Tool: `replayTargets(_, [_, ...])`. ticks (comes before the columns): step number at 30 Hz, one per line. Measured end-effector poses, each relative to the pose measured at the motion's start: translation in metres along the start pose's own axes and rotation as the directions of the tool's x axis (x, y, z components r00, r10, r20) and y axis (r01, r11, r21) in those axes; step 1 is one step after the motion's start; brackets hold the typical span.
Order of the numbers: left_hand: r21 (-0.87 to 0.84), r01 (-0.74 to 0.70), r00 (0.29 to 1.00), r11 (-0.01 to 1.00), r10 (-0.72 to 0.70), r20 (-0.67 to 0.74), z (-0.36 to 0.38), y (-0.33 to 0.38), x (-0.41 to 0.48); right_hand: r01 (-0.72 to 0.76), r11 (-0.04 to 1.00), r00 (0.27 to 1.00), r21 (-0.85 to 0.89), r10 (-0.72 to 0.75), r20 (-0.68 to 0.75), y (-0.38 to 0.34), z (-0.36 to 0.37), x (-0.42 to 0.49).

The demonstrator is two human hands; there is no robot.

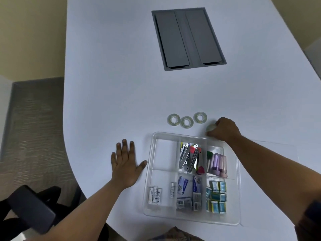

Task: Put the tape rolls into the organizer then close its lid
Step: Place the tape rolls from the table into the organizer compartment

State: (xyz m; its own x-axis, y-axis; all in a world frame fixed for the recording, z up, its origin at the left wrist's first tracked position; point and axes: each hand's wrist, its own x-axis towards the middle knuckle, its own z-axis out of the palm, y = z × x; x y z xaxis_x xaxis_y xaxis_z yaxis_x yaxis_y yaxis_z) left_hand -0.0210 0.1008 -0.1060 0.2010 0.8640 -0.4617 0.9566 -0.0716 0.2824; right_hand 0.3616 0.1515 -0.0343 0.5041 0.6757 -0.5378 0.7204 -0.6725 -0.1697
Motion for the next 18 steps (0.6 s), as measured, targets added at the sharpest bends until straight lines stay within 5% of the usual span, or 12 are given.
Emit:
replayTargets(6, [-0.006,0.002,0.999,1.0,-0.001,0.047,-0.004,0.002,0.001,0.034,0.994,0.988,0.109,-0.017,-0.152,-0.008,-0.007,-0.013])
replayTargets(11, [-0.009,0.003,0.999,1.0,-0.002,0.048,-0.006,0.003,0.0,0.36,0.89,0.907,0.281,-0.263,-0.329,-0.026,-0.007,-0.054])
replayTargets(18, [-0.015,0.004,0.997,1.0,-0.002,0.076,-0.008,0.004,-0.001,0.615,0.775,0.786,0.146,-0.59,-0.184,-0.052,0.03,-0.112])
